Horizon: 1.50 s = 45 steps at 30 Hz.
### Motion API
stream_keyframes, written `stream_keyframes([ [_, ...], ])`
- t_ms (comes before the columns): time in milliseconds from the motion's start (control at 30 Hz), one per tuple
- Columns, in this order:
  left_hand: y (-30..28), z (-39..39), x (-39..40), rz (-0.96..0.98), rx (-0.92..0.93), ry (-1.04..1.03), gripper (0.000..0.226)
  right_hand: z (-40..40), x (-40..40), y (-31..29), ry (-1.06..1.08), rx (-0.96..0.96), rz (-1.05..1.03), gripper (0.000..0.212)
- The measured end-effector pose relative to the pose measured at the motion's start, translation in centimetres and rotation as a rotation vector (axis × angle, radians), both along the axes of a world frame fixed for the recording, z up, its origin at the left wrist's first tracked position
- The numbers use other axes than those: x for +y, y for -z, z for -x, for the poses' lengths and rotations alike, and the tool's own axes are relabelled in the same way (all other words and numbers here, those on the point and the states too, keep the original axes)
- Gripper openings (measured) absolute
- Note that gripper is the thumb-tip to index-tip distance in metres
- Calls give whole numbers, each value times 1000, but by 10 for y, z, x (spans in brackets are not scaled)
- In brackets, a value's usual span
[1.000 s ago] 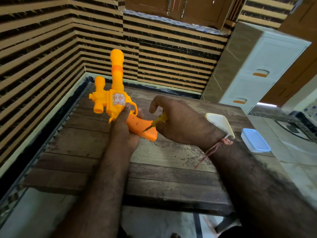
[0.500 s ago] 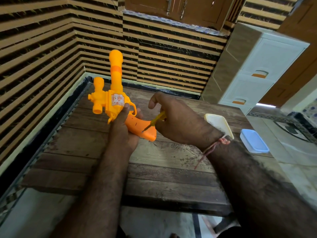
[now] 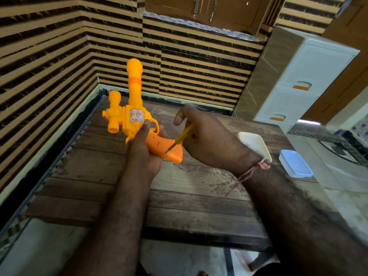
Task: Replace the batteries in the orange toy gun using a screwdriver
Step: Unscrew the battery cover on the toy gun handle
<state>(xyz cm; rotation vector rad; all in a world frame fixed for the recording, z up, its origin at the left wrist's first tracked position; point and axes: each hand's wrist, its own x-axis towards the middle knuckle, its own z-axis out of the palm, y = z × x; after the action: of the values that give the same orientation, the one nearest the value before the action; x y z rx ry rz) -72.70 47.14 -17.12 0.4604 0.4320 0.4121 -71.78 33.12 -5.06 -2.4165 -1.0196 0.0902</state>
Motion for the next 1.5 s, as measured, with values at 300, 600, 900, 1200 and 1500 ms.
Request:
stream_keyframes([
  [300,-4,1,1,34,-31,-23,48,0,-8,10,66,-8,-96,19],
  [600,-7,1,0,42,-8,-32,44,1,-16,13,107,11,-142,13],
  [900,-13,4,-4,87,-18,-33,36,-20,-54,90,655,-23,-258,17],
  [1200,-8,0,-14,-115,14,52,75,-13,-60,138,649,-45,-206,20],
  [1500,-33,21,-87,-1733,594,81,82,51,-3,100,241,1546,-1602,63],
])
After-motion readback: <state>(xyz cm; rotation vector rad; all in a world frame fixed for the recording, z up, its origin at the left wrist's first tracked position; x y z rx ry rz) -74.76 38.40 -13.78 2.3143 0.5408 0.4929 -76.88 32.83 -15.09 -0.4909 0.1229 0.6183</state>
